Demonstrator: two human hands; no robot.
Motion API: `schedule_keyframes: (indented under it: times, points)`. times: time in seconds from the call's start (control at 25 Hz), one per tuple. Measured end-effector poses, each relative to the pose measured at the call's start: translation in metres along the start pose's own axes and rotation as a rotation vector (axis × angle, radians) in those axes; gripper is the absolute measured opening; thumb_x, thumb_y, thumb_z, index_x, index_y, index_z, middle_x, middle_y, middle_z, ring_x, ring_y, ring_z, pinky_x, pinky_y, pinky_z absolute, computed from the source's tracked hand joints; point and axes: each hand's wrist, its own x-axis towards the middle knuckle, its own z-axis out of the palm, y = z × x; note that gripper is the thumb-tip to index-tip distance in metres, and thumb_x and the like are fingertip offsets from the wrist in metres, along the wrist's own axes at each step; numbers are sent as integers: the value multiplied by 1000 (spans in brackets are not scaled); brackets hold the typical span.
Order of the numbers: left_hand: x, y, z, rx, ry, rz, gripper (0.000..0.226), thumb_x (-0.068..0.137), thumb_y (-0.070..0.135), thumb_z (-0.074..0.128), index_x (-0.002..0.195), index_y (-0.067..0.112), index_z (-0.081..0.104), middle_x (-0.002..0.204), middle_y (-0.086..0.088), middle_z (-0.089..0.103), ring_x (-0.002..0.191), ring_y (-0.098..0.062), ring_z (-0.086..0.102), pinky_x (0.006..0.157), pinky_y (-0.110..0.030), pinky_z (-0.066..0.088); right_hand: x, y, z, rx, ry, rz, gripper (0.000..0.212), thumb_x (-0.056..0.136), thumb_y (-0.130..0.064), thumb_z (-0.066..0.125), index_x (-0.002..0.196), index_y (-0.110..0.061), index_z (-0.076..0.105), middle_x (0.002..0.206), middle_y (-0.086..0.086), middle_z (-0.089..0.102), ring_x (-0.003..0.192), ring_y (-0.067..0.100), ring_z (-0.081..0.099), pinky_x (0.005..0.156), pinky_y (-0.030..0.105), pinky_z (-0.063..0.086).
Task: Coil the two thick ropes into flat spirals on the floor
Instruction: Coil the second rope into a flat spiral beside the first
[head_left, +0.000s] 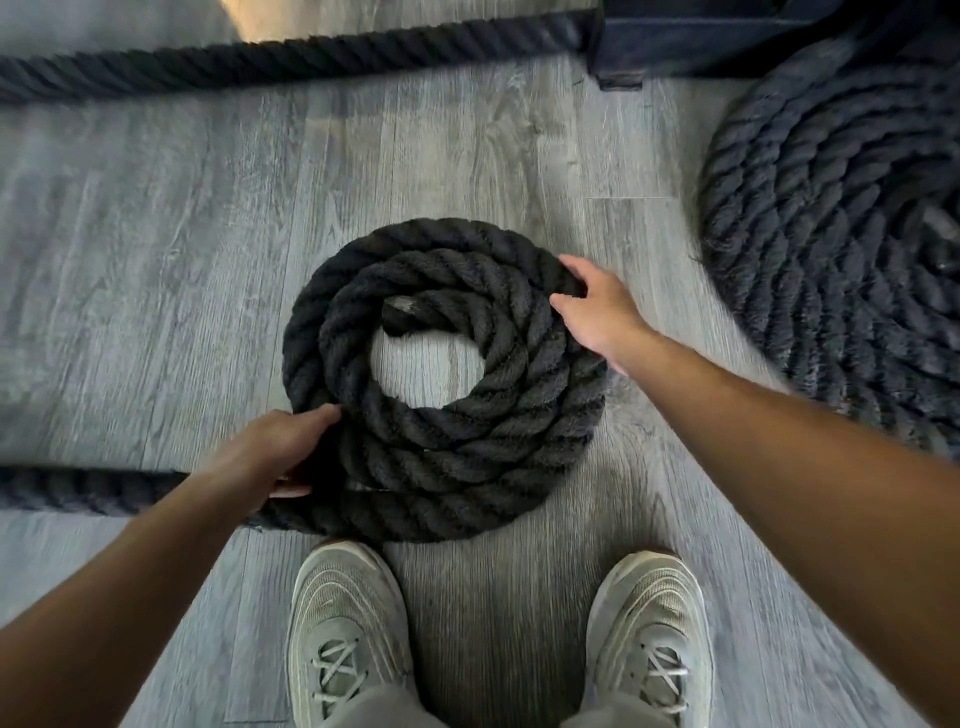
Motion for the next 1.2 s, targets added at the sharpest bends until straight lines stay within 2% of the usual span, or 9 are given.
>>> schedule_keyframes:
  times: [0.08, 0.24, 0.44, 0.52, 0.72, 0.8, 0.92, 1.04, 1.2]
  points:
    - [4, 7, -6, -12, -7, 10, 41, 90, 40, 69, 114, 9, 56, 99, -9, 69, 85, -26, 69, 53, -30, 55, -25, 19, 17, -20, 146, -20, 51, 102, -33, 54, 151, -30, 42, 146, 0, 47, 127, 18, 48, 103, 32, 43]
    - [23, 45, -22, -103, 92, 296, 65, 89, 28, 69, 144, 30, 33, 110, 0, 65, 90, -18, 65, 62, -33, 53, -86, 65, 38, 46, 348, 21, 60, 98, -51, 53, 152, -30, 39, 150, 0, 41, 137, 21, 42, 111, 39, 38]
    - [51, 70, -23, 58, 166, 523, 51, 99, 29, 61, 147, 30, 45, 132, -5, 62, 118, -26, 60, 101, -43, 50, -107, 72, 45, -76, 329, 40, 67, 101, -53, 45, 158, -23, 29, 159, 8, 32, 142, 27, 39, 107, 37, 37]
    - [58, 65, -18, 177, 261, 560, 49, 100, 25, 55, 148, 27, 43, 140, -12, 56, 126, -32, 55, 108, -49, 45, -99, 66, 41, -114, 305, -9, 62, 104, -47, 42, 158, -19, 29, 157, 11, 34, 141, 27, 39, 107, 36, 36]
    - [44, 37, -5, 66, 276, 427, 48, 98, 23, 58, 140, 13, 37, 130, -21, 58, 117, -39, 59, 99, -54, 50, -25, 29, 2, -195, 119, 14, 57, 106, -40, 43, 159, -26, 29, 164, 8, 25, 151, 28, 24, 120, 40, 20]
    - [23, 10, 10, 10, 276, 414, 50, 98, 22, 60, 139, 8, 35, 127, -23, 60, 114, -40, 61, 98, -50, 51, 4, 13, -11, -311, 86, -25, 55, 105, -38, 45, 157, -25, 34, 160, 9, 35, 147, 30, 31, 120, 43, 26]
    - [-2, -20, 29, -52, 321, 405, 53, 97, 24, 64, 139, 10, 35, 122, -23, 63, 113, -37, 62, 90, -34, 44, 15, 9, -5, -412, 125, -102, 53, 106, -39, 43, 156, -26, 35, 157, 11, 39, 145, 34, 33, 116, 46, 31]
    - [3, -9, 21, -275, 246, 348, 54, 96, 25, 64, 142, 22, 36, 118, -12, 65, 101, -26, 66, 85, -36, 53, -19, 29, 11, -267, 230, -37, 55, 105, -45, 39, 157, -34, 27, 162, 8, 28, 148, 33, 23, 113, 49, 32]
    - [35, 40, -7, -225, 202, 462, 48, 98, 27, 62, 143, 24, 47, 119, -4, 63, 100, -19, 64, 85, -34, 52, -97, 64, 35, -79, 355, 63, 63, 102, -52, 42, 158, -37, 18, 161, 6, 24, 144, 33, 34, 105, 53, 44]
